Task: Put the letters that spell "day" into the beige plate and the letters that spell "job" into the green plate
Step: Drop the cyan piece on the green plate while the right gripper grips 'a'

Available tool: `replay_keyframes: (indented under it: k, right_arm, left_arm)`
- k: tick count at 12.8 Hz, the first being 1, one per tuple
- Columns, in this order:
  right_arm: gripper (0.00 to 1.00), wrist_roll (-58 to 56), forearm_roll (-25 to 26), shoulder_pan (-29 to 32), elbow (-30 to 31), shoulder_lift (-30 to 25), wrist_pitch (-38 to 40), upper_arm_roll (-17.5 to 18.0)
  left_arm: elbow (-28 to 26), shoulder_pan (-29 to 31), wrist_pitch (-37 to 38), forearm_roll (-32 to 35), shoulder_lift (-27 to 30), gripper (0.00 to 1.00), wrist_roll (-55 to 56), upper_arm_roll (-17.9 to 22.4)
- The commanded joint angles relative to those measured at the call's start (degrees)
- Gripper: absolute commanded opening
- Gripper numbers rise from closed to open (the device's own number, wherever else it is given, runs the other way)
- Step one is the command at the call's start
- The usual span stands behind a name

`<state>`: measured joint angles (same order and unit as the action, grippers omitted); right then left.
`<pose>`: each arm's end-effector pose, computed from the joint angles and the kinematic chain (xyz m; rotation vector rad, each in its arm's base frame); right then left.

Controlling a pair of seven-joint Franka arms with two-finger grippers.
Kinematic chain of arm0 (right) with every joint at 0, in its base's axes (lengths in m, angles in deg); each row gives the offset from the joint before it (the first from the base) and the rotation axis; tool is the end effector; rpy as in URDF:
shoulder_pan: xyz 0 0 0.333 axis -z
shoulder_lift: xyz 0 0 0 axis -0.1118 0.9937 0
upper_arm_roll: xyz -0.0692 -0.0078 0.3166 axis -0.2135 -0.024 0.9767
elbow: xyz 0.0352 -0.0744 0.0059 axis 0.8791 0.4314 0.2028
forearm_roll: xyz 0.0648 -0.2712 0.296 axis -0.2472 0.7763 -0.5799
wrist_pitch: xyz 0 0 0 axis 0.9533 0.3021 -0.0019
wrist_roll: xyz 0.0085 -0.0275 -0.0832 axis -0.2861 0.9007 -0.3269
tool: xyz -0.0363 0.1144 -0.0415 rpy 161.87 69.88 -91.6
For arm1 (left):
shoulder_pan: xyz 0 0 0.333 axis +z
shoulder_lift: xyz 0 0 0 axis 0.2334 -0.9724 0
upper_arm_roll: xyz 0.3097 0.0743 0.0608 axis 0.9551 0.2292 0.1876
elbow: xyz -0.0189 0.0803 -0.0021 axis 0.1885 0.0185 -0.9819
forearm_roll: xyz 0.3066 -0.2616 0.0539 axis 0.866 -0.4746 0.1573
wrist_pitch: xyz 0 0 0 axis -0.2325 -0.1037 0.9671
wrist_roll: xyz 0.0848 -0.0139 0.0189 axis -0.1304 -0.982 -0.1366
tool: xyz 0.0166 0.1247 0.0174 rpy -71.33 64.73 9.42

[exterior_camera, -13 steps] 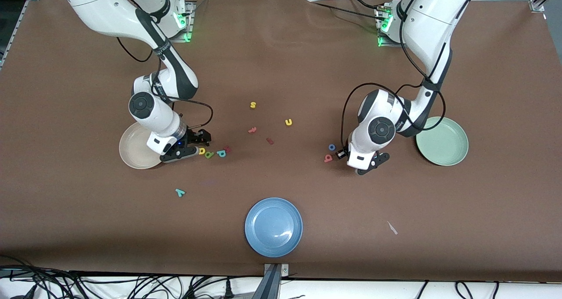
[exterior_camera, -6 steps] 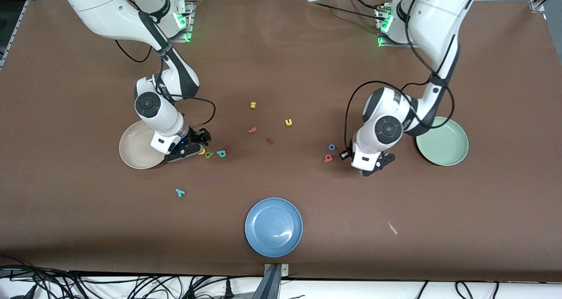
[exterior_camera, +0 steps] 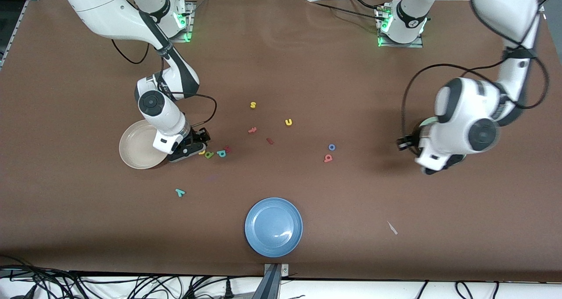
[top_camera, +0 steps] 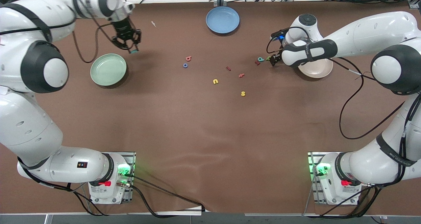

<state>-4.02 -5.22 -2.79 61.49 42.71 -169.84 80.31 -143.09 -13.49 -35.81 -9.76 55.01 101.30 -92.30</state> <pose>0.5708 0.1999 0.1531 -3.0562 -0.6263 -0.1196 0.6194 -0.0459 0.2819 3.0287 0.5621 -0.5408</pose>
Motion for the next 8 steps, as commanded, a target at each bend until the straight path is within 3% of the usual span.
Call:
replay_keyframes:
  k: [1, 3, 5, 7, 8]
  right_arm:
    - [0.83, 1.8, 1.1, 0.0, -0.3, 0.9, -0.8, 0.5]
    - [0.75, 1.8, 1.2, 0.0, -0.3, 1.0, -0.9, 0.9]
    - [0.66, 1.8, 1.2, -0.1, -0.4, 1.2, -0.9, 0.9]
    - [0.64, 1.8, 1.1, -0.1, -0.9, 1.3, -0.8, 0.9]
    - [0.64, 1.8, 1.1, -0.1, -0.9, 1.4, -0.8, 0.9]
  left_arm:
    - [-2.8, 5.9, 1.5, 4.1, 0.3, 0.29, -11.6, -0.8]
    - [-3.6, 8.4, -1.2, 6.4, -1.9, 0.29, -15.8, -0.8]
    - [-8.2, 9.7, -8.8, 6.5, -2.6, 0.30, -19.5, -0.7]
    - [-9.8, 10.8, -12.6, 6.5, -3.2, 0.48, -20.3, -0.7]
    - [-9.8, 10.9, -12.6, 6.5, -3.3, 0.72, -20.3, -0.8]
